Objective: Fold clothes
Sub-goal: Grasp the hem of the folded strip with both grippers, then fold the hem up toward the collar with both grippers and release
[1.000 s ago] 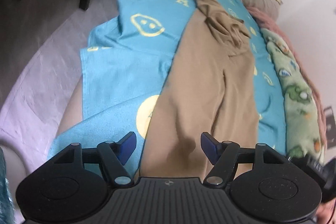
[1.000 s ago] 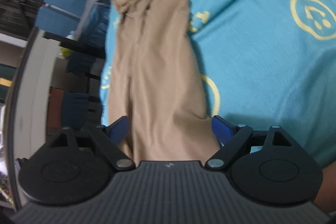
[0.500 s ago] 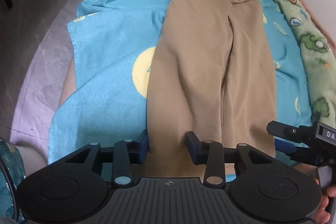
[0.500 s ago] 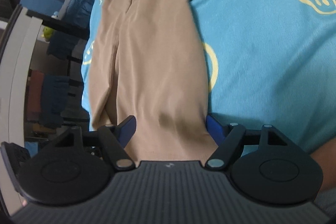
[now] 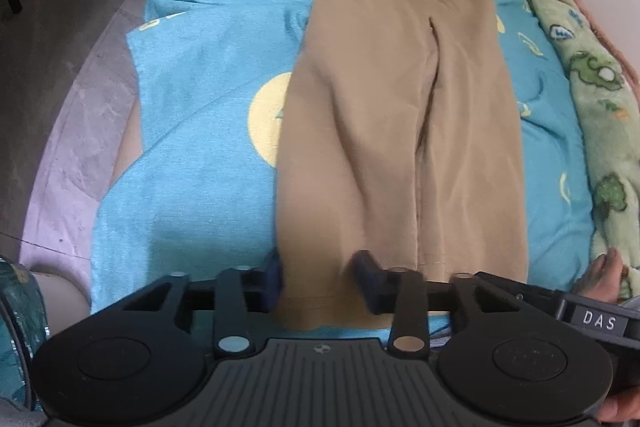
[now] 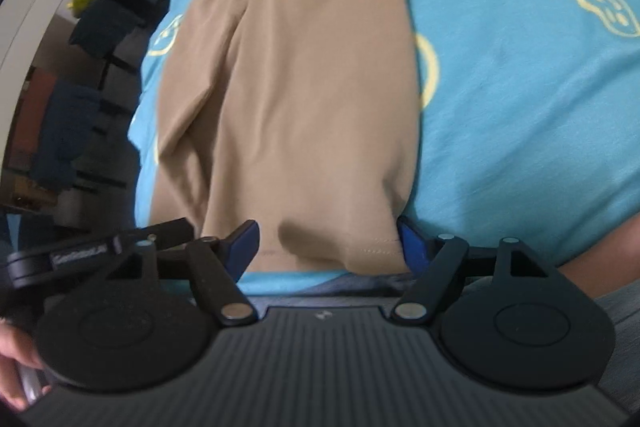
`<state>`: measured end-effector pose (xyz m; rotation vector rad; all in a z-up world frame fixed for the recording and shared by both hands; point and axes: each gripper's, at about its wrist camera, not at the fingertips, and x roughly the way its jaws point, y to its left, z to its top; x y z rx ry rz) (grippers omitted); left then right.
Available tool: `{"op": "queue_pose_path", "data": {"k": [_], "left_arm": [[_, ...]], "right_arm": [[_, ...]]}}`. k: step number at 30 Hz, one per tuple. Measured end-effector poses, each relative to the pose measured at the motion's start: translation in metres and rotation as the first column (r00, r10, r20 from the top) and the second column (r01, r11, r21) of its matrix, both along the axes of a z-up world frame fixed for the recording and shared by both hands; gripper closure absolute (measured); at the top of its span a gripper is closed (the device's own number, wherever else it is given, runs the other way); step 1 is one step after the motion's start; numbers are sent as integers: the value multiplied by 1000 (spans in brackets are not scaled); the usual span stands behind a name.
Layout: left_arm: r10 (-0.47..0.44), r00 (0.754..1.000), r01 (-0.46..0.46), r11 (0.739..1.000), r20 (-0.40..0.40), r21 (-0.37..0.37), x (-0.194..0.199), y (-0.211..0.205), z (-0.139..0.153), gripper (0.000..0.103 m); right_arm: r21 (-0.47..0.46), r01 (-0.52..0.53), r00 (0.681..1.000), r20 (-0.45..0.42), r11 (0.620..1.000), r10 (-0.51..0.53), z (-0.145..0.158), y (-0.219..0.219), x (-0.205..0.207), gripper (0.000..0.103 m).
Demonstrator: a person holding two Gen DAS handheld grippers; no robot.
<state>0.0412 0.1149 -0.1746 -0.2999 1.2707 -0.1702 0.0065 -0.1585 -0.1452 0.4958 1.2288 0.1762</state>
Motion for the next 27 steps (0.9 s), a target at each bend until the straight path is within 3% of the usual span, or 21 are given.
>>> {"op": "queue_pose_path", "data": {"k": [1, 2, 3, 4, 6, 10, 15, 20, 23, 27], "left_arm": [[1, 1000, -1, 1000, 1, 8, -1, -1, 1, 79], [-1, 1000, 1, 1000, 4, 6, -3, -1, 2, 87], [-5, 1000, 5, 1000, 11, 13, -5, -2, 4, 89], [-8, 1000, 8, 1000, 18, 19, -7, -3, 6, 90], [-4, 999, 4, 1000, 49, -1, -12, -4, 15, 94], [70, 991, -56, 992, 115, -114, -20, 4, 46, 95], [179, 959, -118, 958, 221, -262, -18, 11, 114, 96], [223, 927, -134, 948, 302, -290, -36, -2, 176, 97], [232, 921, -134, 943, 314, -306, -63, -9, 189, 98], [245, 924, -143, 933, 293, -331, -109, -15, 186, 98]], "right_arm": [[-15, -8, 1000, 1, 1000, 8, 1, 1, -1, 39], [-30, -16, 1000, 2, 999, 16, 2, 2, -3, 59], [-34, -17, 1000, 2, 999, 18, 4, 1, -4, 84], [-24, -9, 1000, 2, 1000, 9, 6, -1, -5, 87], [0, 10, 1000, 5, 1000, -10, 10, -4, -6, 88], [75, 48, 997, 62, 996, -53, 35, -13, -6, 89], [164, 65, 981, 170, 984, -93, 99, -43, -10, 90], [198, 74, 951, 281, 977, -129, 164, -69, -28, 91], [202, 85, 935, 323, 976, -149, 180, -73, -48, 91], [207, 96, 925, 342, 974, -164, 178, -76, -82, 91]]}}
